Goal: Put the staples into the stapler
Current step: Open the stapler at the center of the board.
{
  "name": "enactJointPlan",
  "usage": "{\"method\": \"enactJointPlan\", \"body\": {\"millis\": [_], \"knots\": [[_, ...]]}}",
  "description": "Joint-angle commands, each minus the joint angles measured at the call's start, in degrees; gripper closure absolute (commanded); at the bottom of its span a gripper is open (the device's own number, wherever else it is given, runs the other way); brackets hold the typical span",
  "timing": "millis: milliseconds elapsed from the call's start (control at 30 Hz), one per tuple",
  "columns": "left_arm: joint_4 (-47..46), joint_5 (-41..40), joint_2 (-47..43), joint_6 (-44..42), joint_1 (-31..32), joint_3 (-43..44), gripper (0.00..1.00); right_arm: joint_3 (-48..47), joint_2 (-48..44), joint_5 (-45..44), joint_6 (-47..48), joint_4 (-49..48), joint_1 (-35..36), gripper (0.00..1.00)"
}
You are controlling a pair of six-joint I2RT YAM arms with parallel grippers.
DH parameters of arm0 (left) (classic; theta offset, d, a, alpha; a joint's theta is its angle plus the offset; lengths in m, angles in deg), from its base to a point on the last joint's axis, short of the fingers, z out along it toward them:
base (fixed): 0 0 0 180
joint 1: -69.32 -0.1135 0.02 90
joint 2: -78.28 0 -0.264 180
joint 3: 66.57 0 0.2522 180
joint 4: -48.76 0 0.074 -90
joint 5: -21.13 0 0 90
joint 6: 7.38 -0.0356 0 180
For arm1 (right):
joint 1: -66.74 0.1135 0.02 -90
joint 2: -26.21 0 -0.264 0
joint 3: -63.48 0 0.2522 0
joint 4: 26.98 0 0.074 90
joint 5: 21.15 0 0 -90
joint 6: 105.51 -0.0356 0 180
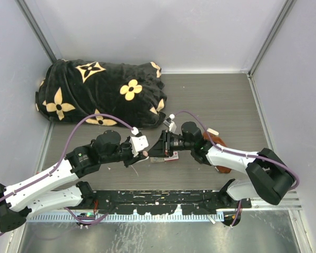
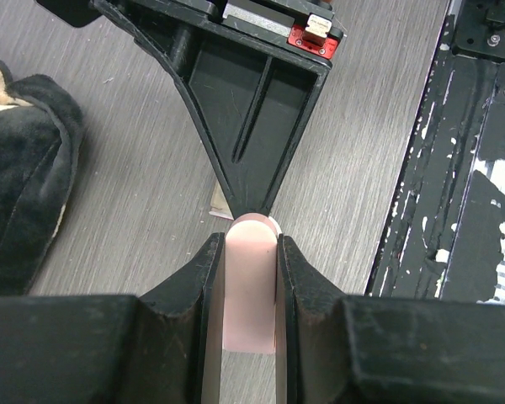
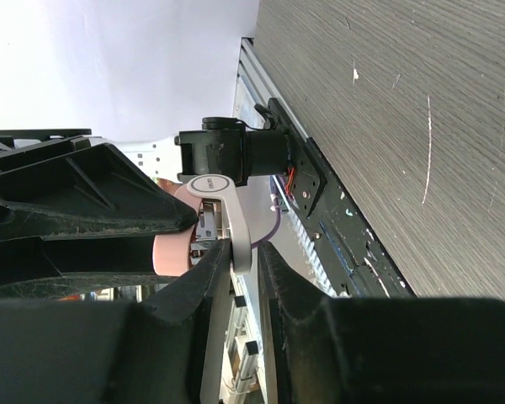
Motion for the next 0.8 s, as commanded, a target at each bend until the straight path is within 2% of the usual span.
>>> {"method": "enactJointPlan", "body": {"millis": [0,267,400,633,767], "knots": [[-5.26,-0.31,-0.58,-0.64,0.35,0.51,1.00,-2.51,0.08,4.34,-1.67,-5.80,1.45,0.73],[-5.20,-0.68,-0.99,-0.82,0.48,0.37,1.00,-1.28,0.97,4.06,-3.99,-9.32,1.45,0.69],[-5.38,-1.16,-1.45,-0.61,0.50,0.33,1.00,-0.44,1.59,3.66,-5.00,-10.96,1.51,0.70],[-6.75,-3.12,-3.35,0.17,0.50,-0.51,1.00,0.77,1.63,3.45,-6.53,-13.08,1.47,0.81],[-6.92,-3.09,-3.52,0.18,0.49,-0.96,1.00,1.79,1.60,3.39,-9.29,-18.09,1.46,0.98]]}}
